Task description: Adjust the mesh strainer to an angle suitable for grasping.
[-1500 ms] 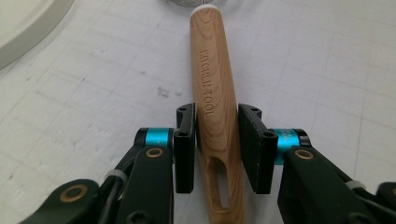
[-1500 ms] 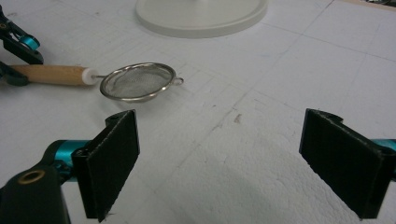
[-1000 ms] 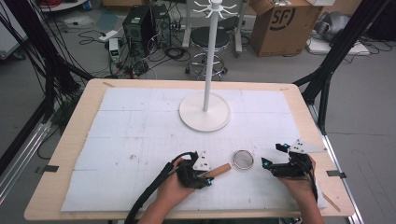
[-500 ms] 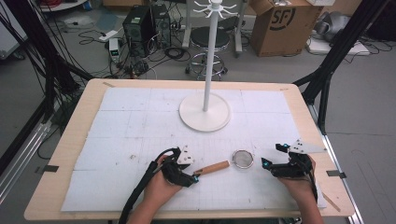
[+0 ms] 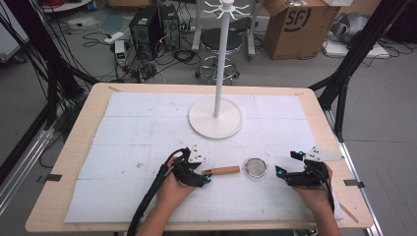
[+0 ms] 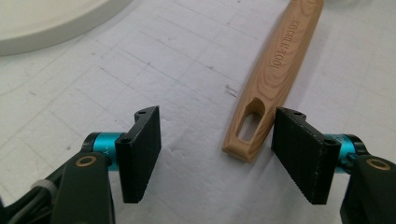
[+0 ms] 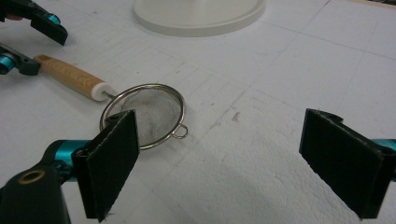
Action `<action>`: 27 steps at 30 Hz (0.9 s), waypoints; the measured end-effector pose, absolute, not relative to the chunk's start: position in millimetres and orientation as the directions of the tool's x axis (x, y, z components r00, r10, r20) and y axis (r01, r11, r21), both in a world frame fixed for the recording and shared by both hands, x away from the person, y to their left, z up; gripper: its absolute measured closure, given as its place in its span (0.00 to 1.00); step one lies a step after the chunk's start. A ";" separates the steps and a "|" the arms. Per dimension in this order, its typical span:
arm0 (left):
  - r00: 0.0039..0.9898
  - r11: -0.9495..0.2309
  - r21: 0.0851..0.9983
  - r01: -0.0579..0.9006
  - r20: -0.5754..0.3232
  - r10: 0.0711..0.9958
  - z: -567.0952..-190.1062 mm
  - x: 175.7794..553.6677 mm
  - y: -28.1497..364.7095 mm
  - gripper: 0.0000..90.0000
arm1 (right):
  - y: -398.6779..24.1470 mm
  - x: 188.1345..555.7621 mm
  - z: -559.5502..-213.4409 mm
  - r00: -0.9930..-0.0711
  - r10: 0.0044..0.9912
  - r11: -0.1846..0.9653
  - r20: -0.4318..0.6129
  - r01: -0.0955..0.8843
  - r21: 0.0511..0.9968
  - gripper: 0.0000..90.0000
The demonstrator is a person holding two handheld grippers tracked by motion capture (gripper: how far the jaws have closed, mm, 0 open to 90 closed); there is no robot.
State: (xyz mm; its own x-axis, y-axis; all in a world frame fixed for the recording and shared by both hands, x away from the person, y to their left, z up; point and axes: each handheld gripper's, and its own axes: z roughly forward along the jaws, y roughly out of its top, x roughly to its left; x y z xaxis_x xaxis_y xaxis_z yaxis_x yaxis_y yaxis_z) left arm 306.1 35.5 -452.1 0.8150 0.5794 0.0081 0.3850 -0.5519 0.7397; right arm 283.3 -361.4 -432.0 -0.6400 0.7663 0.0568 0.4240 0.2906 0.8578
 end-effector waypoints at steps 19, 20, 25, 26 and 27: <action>0.757 -0.496 0.747 0.442 -0.013 0.654 -454.1 334.0 32.9 0.27 | -361.9 284.0 -433.4 -0.637 0.768 0.289 0.062 0.431 0.855 0.12; 0.755 -0.495 0.747 0.444 -0.015 0.655 -453.9 335.4 32.6 0.27 | -361.8 284.1 -433.6 -0.637 0.768 0.290 0.061 0.431 0.855 0.12; 0.748 -0.483 0.745 0.460 -0.033 0.663 -454.4 343.6 32.0 0.27 | -361.2 284.5 -434.5 -0.637 0.769 0.293 0.060 0.434 0.852 0.12; 0.746 -0.478 0.747 0.462 -0.036 0.665 -454.6 344.1 32.4 0.27 | -361.2 284.4 -434.5 -0.636 0.769 0.293 0.061 0.435 0.851 0.12; 0.746 -0.480 0.745 0.463 -0.034 0.665 -454.4 343.8 32.8 0.27 | -361.4 284.3 -434.4 -0.637 0.769 0.293 0.061 0.435 0.851 0.12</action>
State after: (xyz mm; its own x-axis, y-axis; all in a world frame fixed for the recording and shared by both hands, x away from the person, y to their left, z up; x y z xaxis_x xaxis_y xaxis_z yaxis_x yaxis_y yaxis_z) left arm 343.8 32.8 -454.4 0.7457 0.6653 -0.0343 0.4626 -0.4801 0.7453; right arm 284.3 -361.4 -434.4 -0.6369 0.7686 0.0608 0.4353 0.2934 0.8511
